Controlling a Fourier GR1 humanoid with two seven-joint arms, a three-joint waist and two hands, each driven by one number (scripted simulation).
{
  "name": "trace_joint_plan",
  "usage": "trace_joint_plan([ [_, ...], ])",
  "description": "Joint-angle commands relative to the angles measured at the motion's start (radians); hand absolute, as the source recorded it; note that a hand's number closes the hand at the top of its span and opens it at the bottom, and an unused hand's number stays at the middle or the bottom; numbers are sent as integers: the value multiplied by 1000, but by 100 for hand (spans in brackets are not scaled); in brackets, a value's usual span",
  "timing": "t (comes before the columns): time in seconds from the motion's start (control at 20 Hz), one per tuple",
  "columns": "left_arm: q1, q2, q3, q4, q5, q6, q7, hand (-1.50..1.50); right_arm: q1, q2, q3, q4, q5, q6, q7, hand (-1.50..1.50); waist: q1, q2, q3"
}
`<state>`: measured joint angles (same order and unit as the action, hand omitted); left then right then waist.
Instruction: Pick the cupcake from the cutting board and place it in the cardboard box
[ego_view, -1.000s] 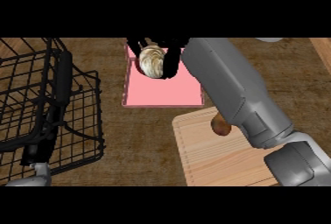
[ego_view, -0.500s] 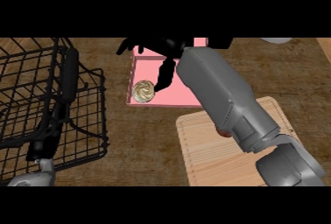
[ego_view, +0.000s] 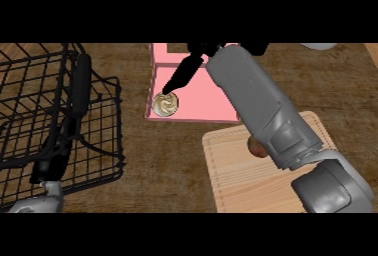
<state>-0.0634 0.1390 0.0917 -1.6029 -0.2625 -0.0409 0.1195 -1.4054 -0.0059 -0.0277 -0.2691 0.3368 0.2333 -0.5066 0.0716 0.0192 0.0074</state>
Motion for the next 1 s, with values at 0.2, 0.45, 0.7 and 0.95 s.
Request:
trace_joint_plan([
  [0.2,27,-10,-2,6,13,-12,-15,0,-87,-154,-204,75,-176,97,86,-150,4,11,-9],
  [0.45,6,-9,-9,0,18,-24,-5,0,-65,-300,-255,106,-206,102,82,-150,23,28,-8],
  [0.7,-15,-18,-16,-7,8,-11,-16,0,-43,-416,-279,120,-221,183,57,-150,45,44,-7],
  [0.95,-52,-30,-32,-4,-1,-13,20,0,-8,-508,-266,121,-205,312,7,-150,42,50,-4],
])
